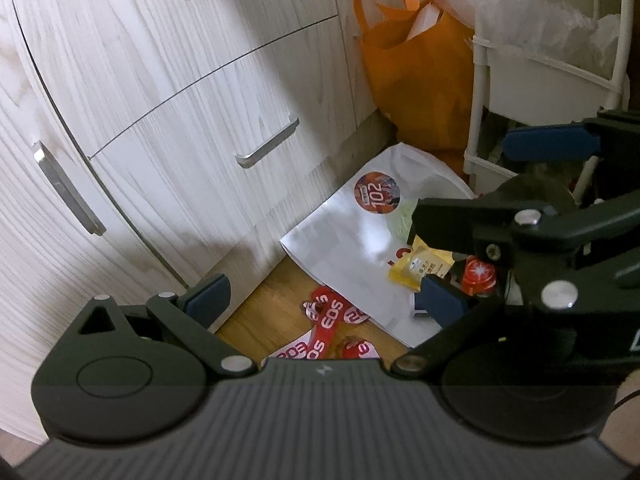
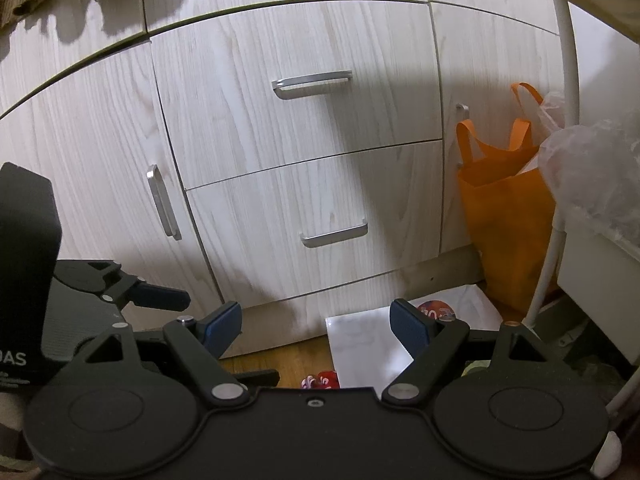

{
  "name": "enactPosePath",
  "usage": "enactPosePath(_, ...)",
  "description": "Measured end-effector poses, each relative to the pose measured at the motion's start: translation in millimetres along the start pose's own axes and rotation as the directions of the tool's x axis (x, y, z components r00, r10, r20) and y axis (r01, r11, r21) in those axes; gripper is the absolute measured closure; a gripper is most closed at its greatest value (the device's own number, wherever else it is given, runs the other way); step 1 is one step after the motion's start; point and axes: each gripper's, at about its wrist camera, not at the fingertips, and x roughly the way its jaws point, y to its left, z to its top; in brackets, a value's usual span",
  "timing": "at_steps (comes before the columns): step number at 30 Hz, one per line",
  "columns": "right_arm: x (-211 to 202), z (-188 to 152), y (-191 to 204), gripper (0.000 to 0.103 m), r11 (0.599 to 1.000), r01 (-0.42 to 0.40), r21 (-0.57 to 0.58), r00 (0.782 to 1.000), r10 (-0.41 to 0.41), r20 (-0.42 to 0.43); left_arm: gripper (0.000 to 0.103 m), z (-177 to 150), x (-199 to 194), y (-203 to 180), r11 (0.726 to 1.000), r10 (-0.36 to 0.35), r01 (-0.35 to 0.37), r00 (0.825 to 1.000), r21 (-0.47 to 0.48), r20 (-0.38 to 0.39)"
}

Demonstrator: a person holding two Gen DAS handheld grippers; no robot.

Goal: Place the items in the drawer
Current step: 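Move both tools down toward the white bag of items on the floor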

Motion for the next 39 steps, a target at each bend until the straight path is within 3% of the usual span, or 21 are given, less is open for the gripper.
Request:
enactPosePath(9, -4.7, 8.1, -11.0, 0.018, 1.0, 0.019, 0.017, 0.998, -0.018, -0.061, 0.0, -0.1, 7.1, 2.3, 1.0, -0.015, 0.014, 1.0, -0.009, -0.024)
enactPosePath(14, -7.3, 12.6, -17.1, 0.018, 0.999, 0.029, 0.026, 0.995, -0.027, -0.095, 0.0, 5.1, 18.5, 4.9, 0.997, -0.075, 0.073, 0.991, -0.017, -0.113)
enactPosePath(17, -5.4, 12.1, -26.9, 0.018, 0.996, 0.062, 0.065, 0.985, -0.051, -0.162, 0.0, 4.9, 30.0, 6.1, 0.986, -0.166, 0.157, 0.971, -0.064, -0.171)
enactPosePath(19, -4.4, 10.0, -40.6, 0.018, 0.989, 0.097, 0.115, 0.975, -0.071, -0.212, 0.0, 3.2, 37.5, 7.1, 0.965, -0.252, 0.232, 0.947, -0.119, -0.197)
enactPosePath(22, -6.8, 7.3, -60.2, 0.018, 0.977, 0.133, 0.167, 0.972, -0.095, -0.217, 0.0, 0.8, 45.2, 6.8, 0.929, -0.351, 0.31, 0.912, -0.201, -0.211)
enactPosePath(24, -8.4, 6.2, -69.4, 0.018, 0.968, 0.18, 0.177, 0.965, -0.138, -0.224, 0.0, 5.1, 46.3, 3.6, 0.931, -0.348, 0.31, 0.913, -0.192, -0.215)
enactPosePath(26, -4.7, 6.8, -71.5, 0.018, 0.958, 0.243, 0.149, 0.949, -0.203, -0.242, 0.0, 9.8, 48.6, 1.6, 0.938, -0.335, 0.304, 0.917, -0.164, -0.216)
enactPosePath(30, -2.9, 0.4, -61.3, 0.018, 0.938, 0.344, 0.04, 0.908, -0.322, -0.267, 0.0, 14.8, 57.2, 1.0, 0.901, -0.424, 0.391, 0.886, -0.186, -0.188)
enactPosePath(33, -4.2, -5.2, -61.0, 0.018, 0.93, 0.368, 0.026, 0.892, -0.345, -0.291, 0.0, 17.1, 62.5, 3.1, 0.871, -0.48, 0.445, 0.861, -0.21, -0.166)
enactPosePath(36, -0.5, -4.7, -65.1, 0.018, 0.92, 0.391, 0.007, 0.873, -0.369, -0.32, 0.0, 16.4, 65.1, 2.5, 0.87, -0.477, 0.438, 0.863, -0.225, -0.168)
enactPosePath(39, 9.6, -1.8, -63.8, 0.018, 0.911, 0.396, -0.11, 0.839, -0.408, -0.36, 0.0, 7.8, 70.0, 9.3, 0.851, -0.5, 0.441, 0.845, -0.286, -0.186)
